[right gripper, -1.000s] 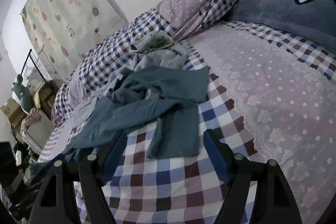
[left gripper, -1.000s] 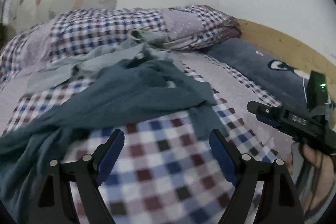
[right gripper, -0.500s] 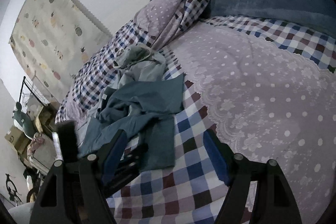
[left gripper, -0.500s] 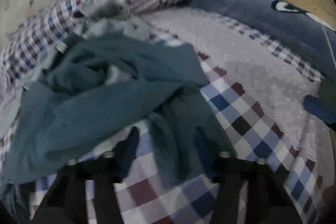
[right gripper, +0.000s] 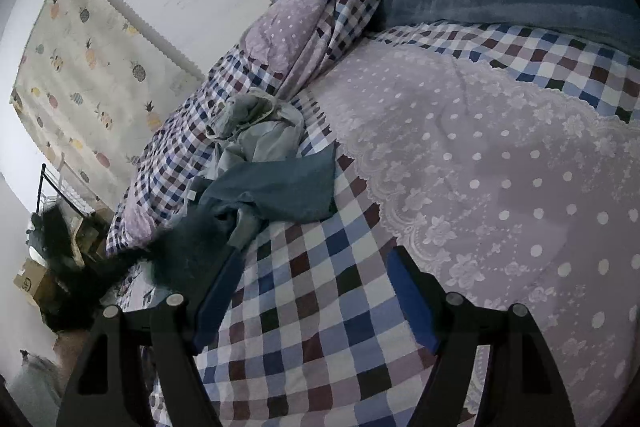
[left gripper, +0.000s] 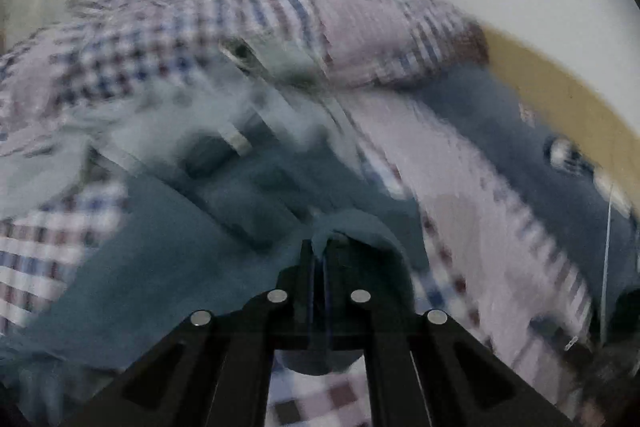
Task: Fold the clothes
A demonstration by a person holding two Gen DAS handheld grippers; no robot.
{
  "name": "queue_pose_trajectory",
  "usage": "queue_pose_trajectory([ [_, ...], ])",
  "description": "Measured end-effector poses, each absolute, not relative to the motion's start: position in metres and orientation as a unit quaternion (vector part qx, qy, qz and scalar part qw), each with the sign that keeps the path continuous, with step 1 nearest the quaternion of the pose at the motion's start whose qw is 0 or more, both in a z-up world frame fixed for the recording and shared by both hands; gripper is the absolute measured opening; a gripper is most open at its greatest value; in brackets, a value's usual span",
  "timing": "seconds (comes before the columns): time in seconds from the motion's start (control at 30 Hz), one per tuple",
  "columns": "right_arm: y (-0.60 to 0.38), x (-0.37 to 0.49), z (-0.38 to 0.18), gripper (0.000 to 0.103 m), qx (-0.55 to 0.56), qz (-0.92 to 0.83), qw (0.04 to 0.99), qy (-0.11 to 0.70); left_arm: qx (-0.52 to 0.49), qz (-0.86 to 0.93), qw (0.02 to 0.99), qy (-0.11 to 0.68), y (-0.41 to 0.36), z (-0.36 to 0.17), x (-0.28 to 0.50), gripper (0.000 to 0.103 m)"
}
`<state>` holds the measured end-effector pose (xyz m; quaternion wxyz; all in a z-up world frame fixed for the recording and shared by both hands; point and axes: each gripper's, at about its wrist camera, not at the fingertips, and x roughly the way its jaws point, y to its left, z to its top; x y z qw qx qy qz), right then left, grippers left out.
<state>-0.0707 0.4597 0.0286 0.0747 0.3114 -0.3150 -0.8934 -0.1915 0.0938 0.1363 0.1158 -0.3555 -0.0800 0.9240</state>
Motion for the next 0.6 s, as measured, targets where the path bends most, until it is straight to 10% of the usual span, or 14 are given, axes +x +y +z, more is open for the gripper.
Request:
queue_pose_trajectory([
  [0.43,0.438,-0.076,0.026,0.079,0.327,-0.898,0.090,-0.280,-0.189,0.940,-0.249,-0.135,-0.267,0.321,-0.178,0.004],
  [0.5,0.434,-0.077,0.026,0.079,0.329,-0.899,0.094,-0.273,-0.211,0.929,-0.275,-0.132,-0.298,0.309,-0.166,0.020],
  [0.57,0.429,-0.078,0.025,0.079,0.331,-0.900,0.097,-0.266,-0.231,0.920,-0.286,-0.134,-0.321,0.292,-0.151,0.077],
  [0.6,0.427,-0.078,0.025,0.079,0.332,-0.900,0.099,-0.263,-0.235,0.921,-0.279,-0.139,-0.326,0.280,-0.141,0.081],
])
